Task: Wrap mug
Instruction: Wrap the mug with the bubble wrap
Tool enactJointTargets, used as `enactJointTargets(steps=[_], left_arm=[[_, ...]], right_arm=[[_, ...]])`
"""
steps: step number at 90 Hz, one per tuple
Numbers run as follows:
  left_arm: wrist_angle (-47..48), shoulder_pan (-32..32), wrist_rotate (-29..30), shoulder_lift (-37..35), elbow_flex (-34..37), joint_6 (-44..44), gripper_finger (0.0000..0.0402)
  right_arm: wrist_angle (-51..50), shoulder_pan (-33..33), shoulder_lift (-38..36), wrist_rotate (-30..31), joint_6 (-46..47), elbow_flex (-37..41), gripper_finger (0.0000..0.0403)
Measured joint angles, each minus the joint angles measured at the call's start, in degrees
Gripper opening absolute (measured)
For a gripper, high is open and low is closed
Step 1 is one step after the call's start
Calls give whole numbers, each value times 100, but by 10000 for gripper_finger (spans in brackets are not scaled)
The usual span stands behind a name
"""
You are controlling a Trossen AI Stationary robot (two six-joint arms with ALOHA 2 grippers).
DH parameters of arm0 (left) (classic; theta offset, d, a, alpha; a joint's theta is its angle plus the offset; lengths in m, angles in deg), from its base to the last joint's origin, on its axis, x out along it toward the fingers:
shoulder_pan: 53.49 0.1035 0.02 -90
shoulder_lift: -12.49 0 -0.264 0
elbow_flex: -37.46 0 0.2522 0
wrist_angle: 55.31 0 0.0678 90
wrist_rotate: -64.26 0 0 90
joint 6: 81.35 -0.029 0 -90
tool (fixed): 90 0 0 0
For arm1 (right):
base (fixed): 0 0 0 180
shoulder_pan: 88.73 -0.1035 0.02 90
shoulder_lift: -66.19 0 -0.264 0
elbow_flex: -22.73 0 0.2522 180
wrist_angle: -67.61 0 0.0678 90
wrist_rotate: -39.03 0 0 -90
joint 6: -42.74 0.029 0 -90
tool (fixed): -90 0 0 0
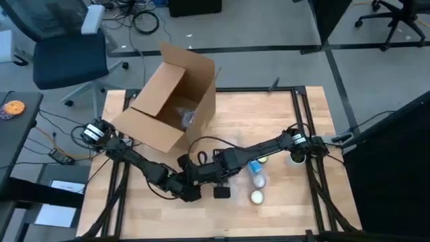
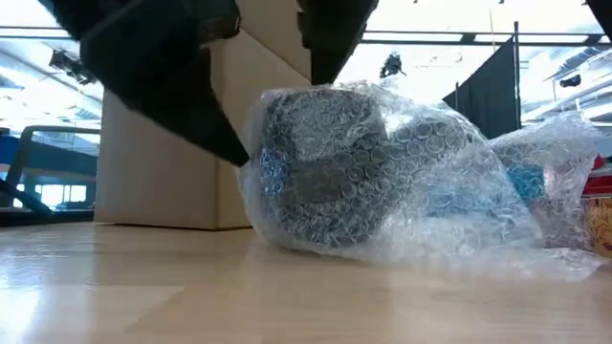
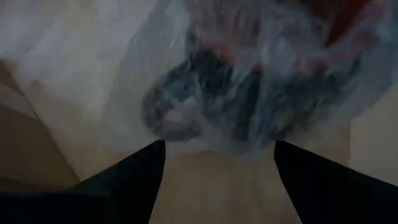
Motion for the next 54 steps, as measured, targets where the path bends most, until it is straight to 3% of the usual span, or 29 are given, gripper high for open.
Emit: enactJointTargets(steps=[29, 39, 54], left_arm=[[1078, -259, 89, 0, -554, 83, 286], [1085, -327, 234, -3, -566, 100, 286], [974, -523, 750, -48, -626, 77, 286]], right_arm=[[1288, 157, -13, -97, 13, 1229, 0], [1375, 134, 1, -209, -39, 1075, 0], [702, -4, -92, -8, -55, 428, 0]])
